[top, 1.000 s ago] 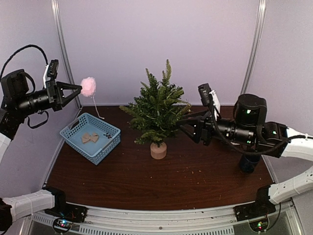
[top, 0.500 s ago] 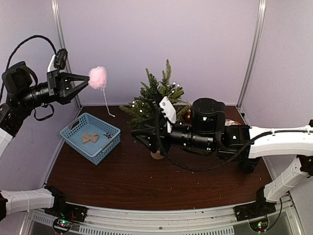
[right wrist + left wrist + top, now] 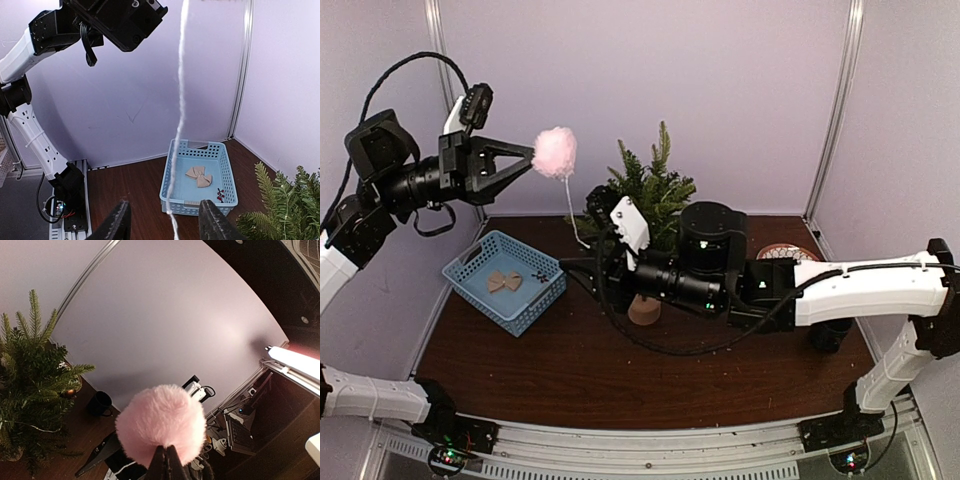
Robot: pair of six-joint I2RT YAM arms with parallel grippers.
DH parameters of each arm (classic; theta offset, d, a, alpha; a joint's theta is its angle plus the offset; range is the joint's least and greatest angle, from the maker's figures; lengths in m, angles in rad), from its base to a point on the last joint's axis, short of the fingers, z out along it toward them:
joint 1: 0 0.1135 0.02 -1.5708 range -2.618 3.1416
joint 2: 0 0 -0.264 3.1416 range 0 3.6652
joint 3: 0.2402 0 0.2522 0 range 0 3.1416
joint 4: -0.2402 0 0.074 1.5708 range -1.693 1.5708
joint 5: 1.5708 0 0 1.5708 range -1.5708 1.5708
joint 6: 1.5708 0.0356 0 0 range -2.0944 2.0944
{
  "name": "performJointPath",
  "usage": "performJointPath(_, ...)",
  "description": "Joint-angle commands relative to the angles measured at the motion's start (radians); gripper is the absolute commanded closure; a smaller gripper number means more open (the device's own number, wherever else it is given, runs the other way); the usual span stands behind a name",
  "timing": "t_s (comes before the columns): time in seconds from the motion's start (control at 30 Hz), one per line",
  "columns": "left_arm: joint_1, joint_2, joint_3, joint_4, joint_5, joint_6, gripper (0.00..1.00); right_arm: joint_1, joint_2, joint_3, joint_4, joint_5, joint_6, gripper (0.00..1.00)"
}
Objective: Decorate the small christmas tree
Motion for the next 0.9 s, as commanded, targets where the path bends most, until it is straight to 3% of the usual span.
performJointPath(0.0, -0.019, 0.015, 0.031, 0.085, -0.017, 0.010, 1.00, 0.005, -0.034, -0.003, 0.051, 0.058, -0.032, 0.52)
performJointPath(0.73, -0.026, 0.035, 0.004, 0.091, -0.043, 0.034, 1.00, 0.005, -0.088, -0.033, 0.035, 0.064, -0.066, 0.77)
performJointPath(0.87, -0.026, 0.031, -0.004, 0.084, -0.051, 0.037, 1.00, 0.005, -0.094, -0.037, 0.031, 0.074, -0.065, 0.87)
